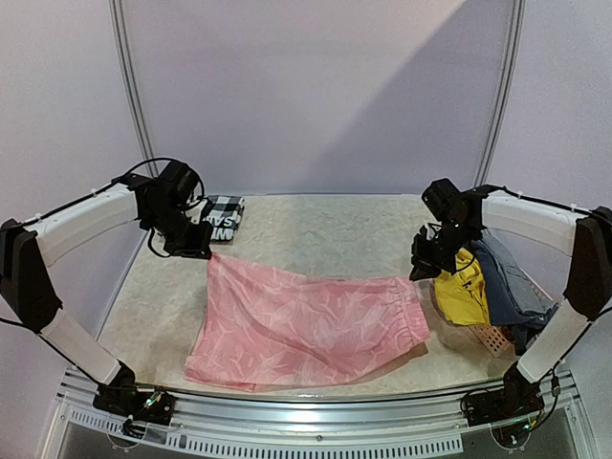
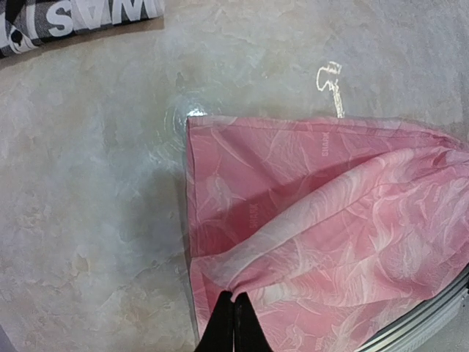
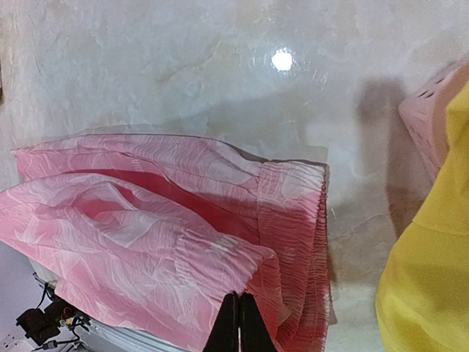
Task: Fold and stack the mixed laundry pile
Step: Adjust the rectangle-folded shorts at the center of the board, then move the rectangle-folded shorts to the center of the board.
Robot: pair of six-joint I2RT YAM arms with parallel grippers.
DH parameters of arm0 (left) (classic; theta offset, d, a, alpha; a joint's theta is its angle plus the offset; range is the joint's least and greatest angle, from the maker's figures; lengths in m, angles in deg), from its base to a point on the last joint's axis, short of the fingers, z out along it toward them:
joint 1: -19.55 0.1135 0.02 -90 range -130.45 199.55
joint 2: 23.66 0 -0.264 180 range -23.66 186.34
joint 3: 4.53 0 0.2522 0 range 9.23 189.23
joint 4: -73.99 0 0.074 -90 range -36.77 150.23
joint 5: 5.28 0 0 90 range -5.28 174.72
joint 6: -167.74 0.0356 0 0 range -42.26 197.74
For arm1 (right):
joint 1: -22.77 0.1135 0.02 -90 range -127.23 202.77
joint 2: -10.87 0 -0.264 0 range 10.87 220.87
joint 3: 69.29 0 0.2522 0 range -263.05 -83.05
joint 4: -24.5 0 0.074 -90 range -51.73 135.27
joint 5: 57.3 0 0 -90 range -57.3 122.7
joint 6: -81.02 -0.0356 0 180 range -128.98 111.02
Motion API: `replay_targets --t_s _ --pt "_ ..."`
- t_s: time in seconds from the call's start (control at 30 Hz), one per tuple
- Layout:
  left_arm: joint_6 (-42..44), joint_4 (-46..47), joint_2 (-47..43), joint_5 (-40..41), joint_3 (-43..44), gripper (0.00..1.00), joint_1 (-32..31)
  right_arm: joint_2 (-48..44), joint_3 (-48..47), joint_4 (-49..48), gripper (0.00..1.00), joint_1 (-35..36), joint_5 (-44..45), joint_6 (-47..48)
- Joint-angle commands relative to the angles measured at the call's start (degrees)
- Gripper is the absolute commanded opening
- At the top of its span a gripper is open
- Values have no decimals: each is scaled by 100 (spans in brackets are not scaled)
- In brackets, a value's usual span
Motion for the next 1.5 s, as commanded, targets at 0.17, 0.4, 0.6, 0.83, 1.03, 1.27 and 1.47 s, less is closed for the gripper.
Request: replay_targets --t_s 0.17,0.4,0.6,0.83,1.03,1.27,1.47 --pt "122 83 484 118 221 0 61 91 205 -179 0 -82 214 -177" --pt "195 315 936 448 432 0 62 316 271 -180 0 -97 675 -311" --pt "4 445 1287 1008 486 0 62 486 184 -478 0 -107 799 -392" --pt "-316 382 1411 1297 780 27 -12 541 -334 -397 32 -108 545 -96" --pt "-410 7 885 1579 979 56 -330 51 -647 -111 58 -94 389 149" --pt "-642 -163 269 1453 390 55 -1291 -873 87 -277 56 399 183 302" --pt "-989 333 157 903 -610 51 -2259 -1486 1042 -729 39 1171 -20 111"
